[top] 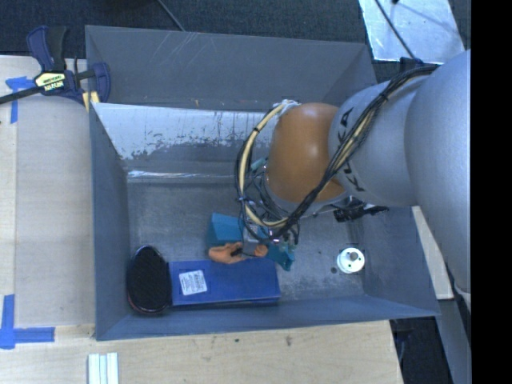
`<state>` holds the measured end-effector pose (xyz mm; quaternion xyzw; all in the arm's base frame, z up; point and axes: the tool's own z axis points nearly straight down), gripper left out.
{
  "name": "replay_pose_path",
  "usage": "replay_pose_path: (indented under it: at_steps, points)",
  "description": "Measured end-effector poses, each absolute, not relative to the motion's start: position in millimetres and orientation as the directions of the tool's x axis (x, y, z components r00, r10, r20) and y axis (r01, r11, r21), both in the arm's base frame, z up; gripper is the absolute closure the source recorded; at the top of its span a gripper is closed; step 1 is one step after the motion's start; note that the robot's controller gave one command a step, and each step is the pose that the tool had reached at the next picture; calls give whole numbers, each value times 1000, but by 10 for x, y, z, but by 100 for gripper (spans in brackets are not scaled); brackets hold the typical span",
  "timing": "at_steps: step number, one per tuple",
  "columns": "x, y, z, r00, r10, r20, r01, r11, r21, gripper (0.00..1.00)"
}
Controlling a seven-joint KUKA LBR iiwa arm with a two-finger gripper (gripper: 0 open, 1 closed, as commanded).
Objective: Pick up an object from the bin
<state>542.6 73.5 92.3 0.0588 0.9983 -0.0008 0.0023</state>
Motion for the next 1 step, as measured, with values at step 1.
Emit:
replay_pose_path:
  at_steps: [1]
  points:
    - [5492,714,738,-995,95,-2,95,995,4,100]
